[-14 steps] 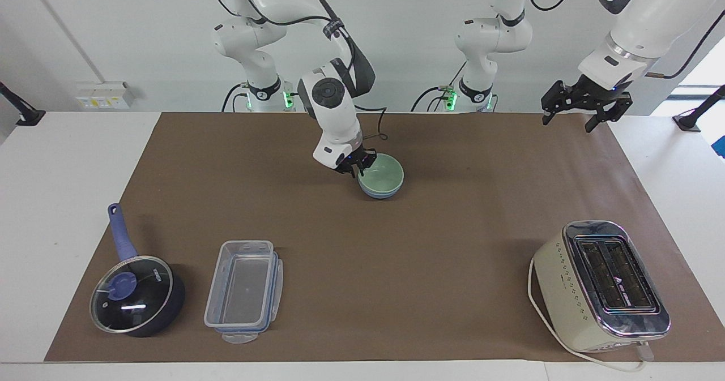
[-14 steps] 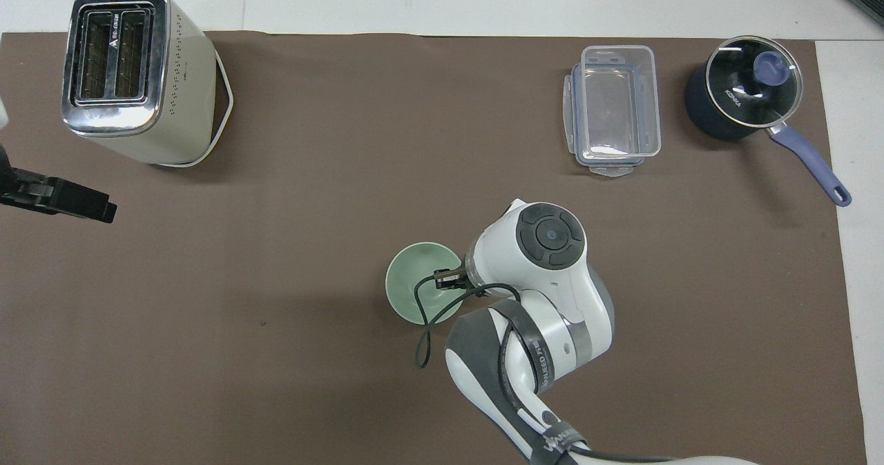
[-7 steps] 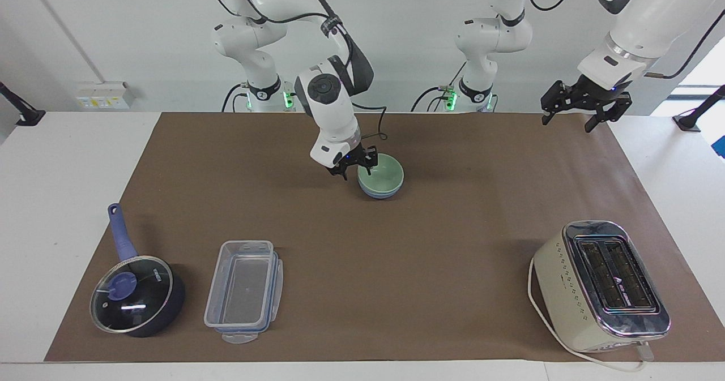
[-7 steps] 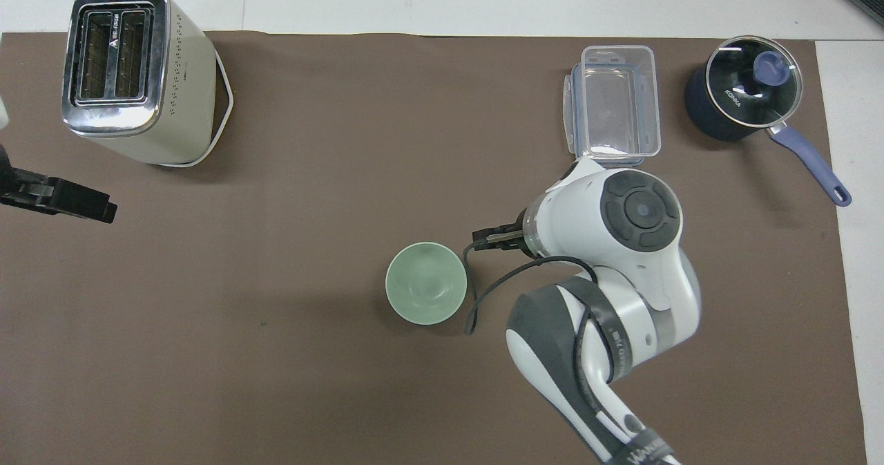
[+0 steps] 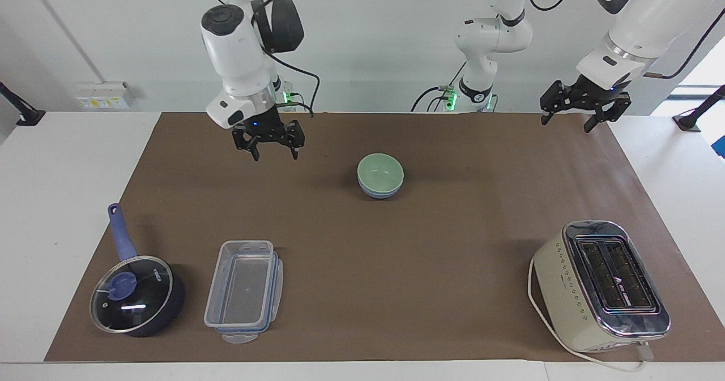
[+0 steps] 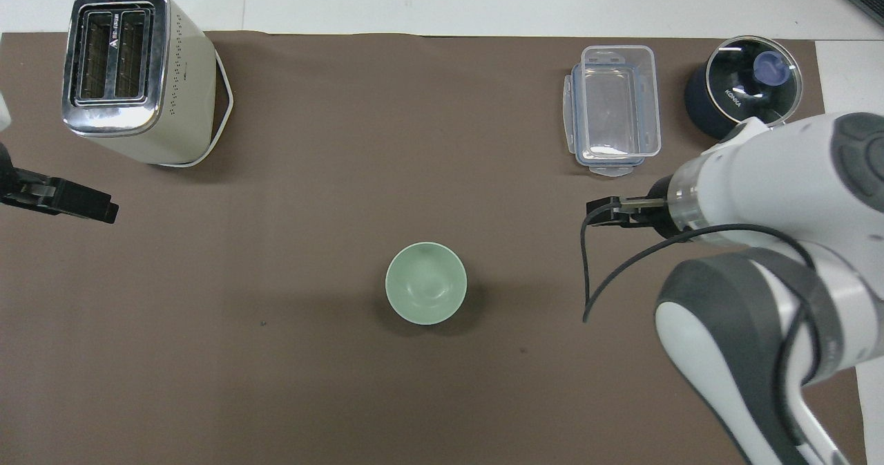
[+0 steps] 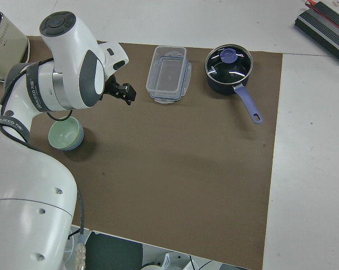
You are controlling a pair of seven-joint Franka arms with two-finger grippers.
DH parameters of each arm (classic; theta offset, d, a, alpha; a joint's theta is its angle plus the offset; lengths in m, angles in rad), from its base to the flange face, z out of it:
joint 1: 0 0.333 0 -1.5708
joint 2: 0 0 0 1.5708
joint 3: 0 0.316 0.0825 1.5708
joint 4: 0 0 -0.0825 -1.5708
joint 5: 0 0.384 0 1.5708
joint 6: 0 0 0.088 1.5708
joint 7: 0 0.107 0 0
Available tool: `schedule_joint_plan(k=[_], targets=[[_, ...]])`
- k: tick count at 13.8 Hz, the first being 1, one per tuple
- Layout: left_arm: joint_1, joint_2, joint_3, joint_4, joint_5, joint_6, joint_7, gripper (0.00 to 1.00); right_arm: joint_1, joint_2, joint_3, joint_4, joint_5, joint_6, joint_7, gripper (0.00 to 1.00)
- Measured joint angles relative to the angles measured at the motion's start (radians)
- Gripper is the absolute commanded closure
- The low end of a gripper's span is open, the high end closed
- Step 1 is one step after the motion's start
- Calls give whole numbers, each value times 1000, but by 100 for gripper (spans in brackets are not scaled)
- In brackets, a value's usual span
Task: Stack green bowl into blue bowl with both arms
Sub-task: 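Open the right gripper and withdraw it from the stacked bowls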
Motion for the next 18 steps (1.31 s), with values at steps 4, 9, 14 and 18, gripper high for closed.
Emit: schedule_joint_plan(k=[4,9,14,18], targets=[[0,0,0,0,0,0,0,0,-72,-17,-2,115,-2,-136,-1,0],[0,0,0,0,0,0,0,0,-158,-21,-12,223,-27,-266,-58,0],[0,0,-1,0,0,0,0,0,-218,-19,-57,297,-46,-342,-160,0],[0,0,-1,0,0,0,0,0,-204,-28,-45,317,-76,-356,-161,0]])
